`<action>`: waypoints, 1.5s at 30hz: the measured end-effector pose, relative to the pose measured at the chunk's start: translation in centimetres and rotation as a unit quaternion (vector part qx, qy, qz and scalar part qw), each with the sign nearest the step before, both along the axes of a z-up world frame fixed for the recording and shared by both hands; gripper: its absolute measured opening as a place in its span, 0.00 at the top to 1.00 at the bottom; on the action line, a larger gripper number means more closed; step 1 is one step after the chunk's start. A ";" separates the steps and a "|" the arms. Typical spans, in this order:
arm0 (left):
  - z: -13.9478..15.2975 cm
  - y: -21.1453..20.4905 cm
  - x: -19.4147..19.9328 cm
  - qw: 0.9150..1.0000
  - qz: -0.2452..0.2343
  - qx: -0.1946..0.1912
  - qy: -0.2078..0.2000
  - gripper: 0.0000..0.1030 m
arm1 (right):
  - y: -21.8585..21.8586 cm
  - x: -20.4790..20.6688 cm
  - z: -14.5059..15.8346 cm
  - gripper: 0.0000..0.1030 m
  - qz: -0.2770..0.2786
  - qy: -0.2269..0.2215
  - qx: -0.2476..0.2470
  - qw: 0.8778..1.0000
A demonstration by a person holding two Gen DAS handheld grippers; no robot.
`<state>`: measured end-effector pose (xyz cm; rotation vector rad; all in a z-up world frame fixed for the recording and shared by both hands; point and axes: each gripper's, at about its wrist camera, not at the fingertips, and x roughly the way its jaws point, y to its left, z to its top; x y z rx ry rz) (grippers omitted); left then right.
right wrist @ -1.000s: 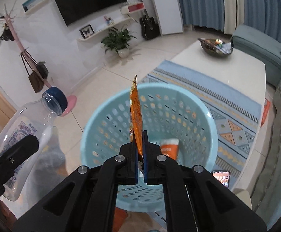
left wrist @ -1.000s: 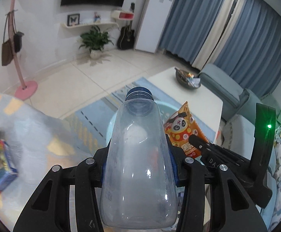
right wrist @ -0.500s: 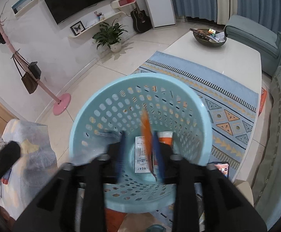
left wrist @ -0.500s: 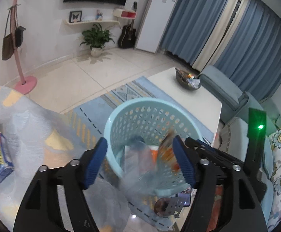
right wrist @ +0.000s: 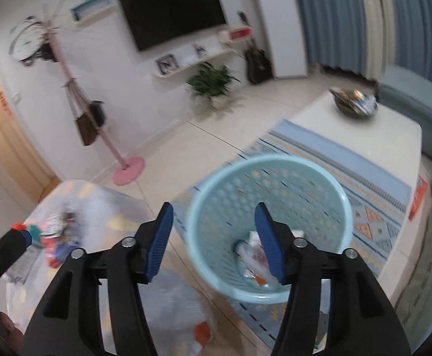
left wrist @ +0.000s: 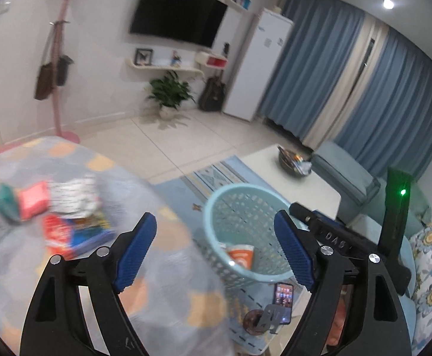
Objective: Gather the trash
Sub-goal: 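Carry bottle and snack bag over the basket and open both tools, then grasp the red-and-white paper cup with left tool while right tool grasps the white napkin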
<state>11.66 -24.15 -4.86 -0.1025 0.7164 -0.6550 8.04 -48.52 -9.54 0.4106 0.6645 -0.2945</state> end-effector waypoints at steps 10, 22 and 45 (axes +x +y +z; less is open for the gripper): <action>2.6 16.0 -5.9 0.985 0.161 0.035 -0.047 0.14 | 11.3 1.4 4.0 0.21 0.133 -0.063 -0.051 0.988; -3.5 29.2 -11.5 0.959 0.263 0.083 0.067 0.10 | 18.7 4.6 1.1 0.19 0.202 -0.019 -0.054 0.978; -8.9 26.3 -6.7 0.956 0.248 0.102 0.117 0.29 | 20.2 8.4 -1.3 0.18 0.240 0.026 -0.040 0.970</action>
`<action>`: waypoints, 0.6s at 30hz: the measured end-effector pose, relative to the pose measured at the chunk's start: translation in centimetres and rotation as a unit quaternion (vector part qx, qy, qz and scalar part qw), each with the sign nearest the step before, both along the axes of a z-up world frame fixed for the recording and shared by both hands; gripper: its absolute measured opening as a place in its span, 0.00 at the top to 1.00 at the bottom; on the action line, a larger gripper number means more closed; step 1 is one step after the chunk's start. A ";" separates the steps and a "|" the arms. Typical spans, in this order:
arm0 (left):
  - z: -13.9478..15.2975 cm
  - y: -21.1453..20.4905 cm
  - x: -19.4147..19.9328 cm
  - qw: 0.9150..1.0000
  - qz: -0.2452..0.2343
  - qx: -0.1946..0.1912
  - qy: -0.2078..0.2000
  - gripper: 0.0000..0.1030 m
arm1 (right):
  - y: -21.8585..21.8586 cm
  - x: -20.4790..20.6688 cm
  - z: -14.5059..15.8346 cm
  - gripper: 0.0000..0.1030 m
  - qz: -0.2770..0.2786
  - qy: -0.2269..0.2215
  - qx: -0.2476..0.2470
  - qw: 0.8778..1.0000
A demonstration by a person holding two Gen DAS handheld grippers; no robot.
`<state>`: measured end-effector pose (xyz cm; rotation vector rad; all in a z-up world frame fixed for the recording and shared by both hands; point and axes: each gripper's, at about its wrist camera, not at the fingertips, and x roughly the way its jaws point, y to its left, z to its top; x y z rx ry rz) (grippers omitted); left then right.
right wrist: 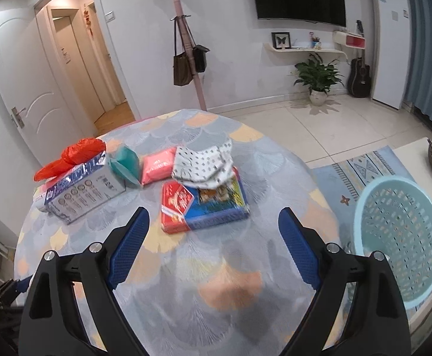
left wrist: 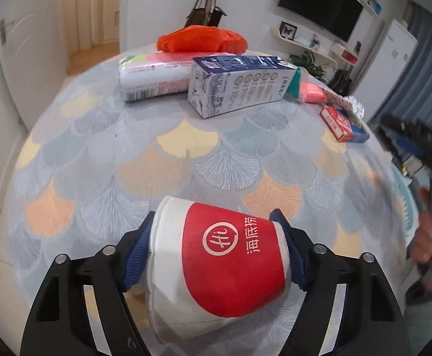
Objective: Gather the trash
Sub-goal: 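Grasp the red-and-white paper cup with left tool while right tool grasps the white napkin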
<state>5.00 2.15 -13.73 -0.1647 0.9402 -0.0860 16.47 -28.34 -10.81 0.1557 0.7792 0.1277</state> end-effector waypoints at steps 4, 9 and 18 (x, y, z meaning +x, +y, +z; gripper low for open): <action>0.5 0.5 -0.5 1.000 -0.013 -0.017 -0.012 0.29 | 0.6 2.3 0.4 0.18 0.006 0.001 -0.003 1.000; 1.8 1.5 -1.9 1.000 -0.010 -0.007 -0.027 0.15 | 0.7 6.6 -0.1 0.19 -0.003 0.017 -0.010 1.000; 0.1 1.6 -1.4 0.999 0.017 -0.023 0.025 0.15 | 0.8 10.3 -2.9 0.68 0.011 0.058 -0.010 0.998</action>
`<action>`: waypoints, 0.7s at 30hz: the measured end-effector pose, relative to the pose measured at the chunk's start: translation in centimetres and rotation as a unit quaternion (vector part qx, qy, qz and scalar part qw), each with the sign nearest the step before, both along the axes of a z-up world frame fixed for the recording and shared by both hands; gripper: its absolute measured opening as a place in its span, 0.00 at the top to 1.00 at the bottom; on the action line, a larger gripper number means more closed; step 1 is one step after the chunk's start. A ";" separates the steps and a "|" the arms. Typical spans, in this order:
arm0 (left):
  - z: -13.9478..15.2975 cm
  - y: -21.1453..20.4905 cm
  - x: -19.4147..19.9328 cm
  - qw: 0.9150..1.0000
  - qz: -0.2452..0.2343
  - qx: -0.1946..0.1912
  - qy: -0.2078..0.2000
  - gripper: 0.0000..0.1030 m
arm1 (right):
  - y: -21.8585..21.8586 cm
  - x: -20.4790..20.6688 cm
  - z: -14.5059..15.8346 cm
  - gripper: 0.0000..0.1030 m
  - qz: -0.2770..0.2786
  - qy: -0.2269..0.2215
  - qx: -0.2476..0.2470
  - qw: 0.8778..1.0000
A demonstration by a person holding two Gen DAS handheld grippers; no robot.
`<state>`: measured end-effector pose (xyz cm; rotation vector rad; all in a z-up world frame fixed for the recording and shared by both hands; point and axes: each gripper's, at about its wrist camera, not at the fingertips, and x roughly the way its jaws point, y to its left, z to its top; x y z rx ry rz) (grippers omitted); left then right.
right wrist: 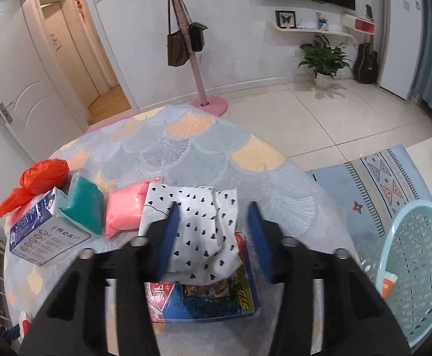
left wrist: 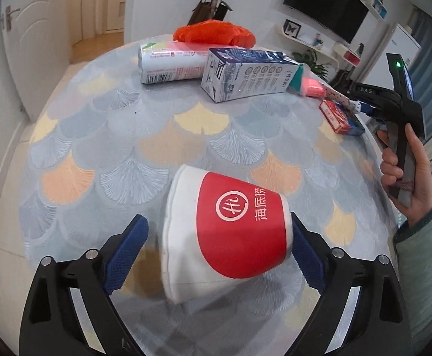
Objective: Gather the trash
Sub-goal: 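Grasp the red-and-white paper cup with left tool while right tool grasps the white napkin, then carry cup and napkin over the basket and open both tools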
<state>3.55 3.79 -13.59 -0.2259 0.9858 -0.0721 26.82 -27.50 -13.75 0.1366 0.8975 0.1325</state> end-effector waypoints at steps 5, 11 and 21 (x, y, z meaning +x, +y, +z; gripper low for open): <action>-0.1 -0.9 0.4 1.000 0.003 0.030 0.000 0.31 | 0.7 -0.7 0.4 0.89 0.011 -0.020 -0.020 1.000; 1.4 -1.3 -0.3 0.999 -0.008 0.009 -0.035 0.31 | 0.7 -3.2 2.5 0.96 0.006 -0.062 -0.021 0.998; 7.5 -5.5 1.4 0.990 -0.061 0.015 -0.130 0.31 | -4.1 -8.6 8.4 0.96 -0.041 -0.143 0.000 0.989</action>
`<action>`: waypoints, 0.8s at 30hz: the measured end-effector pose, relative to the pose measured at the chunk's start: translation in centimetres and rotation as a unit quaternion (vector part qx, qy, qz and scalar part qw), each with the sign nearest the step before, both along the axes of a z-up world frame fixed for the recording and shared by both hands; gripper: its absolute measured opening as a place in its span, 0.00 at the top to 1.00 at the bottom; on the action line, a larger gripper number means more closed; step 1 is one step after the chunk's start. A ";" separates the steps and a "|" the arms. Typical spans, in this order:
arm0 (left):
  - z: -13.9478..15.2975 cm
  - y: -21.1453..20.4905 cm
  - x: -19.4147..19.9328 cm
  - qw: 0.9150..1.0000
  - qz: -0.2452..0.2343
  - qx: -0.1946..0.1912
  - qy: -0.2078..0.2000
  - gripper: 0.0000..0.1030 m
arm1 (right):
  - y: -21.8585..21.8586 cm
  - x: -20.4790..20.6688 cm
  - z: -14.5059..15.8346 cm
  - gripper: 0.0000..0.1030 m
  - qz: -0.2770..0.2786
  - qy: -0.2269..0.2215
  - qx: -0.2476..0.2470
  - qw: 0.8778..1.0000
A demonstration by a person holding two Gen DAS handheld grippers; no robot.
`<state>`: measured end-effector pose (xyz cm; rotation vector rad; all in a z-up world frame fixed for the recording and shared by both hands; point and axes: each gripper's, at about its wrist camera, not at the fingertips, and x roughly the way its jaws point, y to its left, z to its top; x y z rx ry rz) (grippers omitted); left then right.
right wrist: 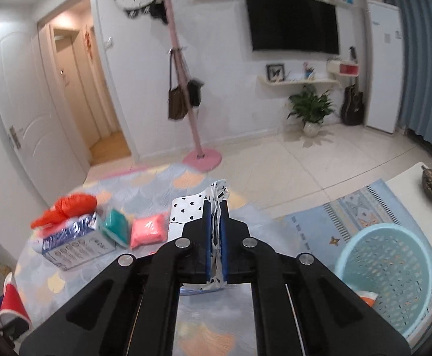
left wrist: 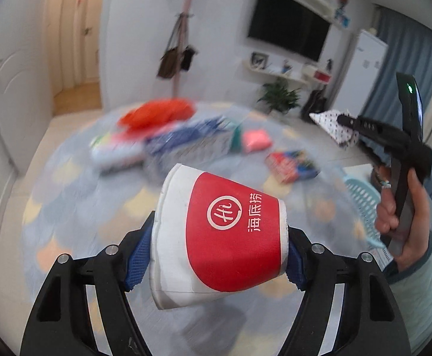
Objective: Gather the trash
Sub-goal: 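Carry cup and napkin over the basket and open both tools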
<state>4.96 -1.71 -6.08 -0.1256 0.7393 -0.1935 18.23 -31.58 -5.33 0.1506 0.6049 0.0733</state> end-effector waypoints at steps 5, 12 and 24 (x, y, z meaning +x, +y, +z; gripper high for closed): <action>2.9 -5.2 2.7 0.997 -0.064 0.000 -0.050 0.31 | -4.6 -2.5 2.3 0.96 -0.048 -0.030 -0.005 0.998; 4.2 -14.8 6.7 0.983 -0.165 -0.022 -0.081 0.31 | -11.7 -4.6 2.2 0.97 -0.124 -0.024 -0.002 0.992; 0.3 -30.1 11.0 0.961 -0.273 -0.023 -0.025 0.31 | -21.7 -6.4 -4.8 0.97 -0.234 0.053 0.038 0.970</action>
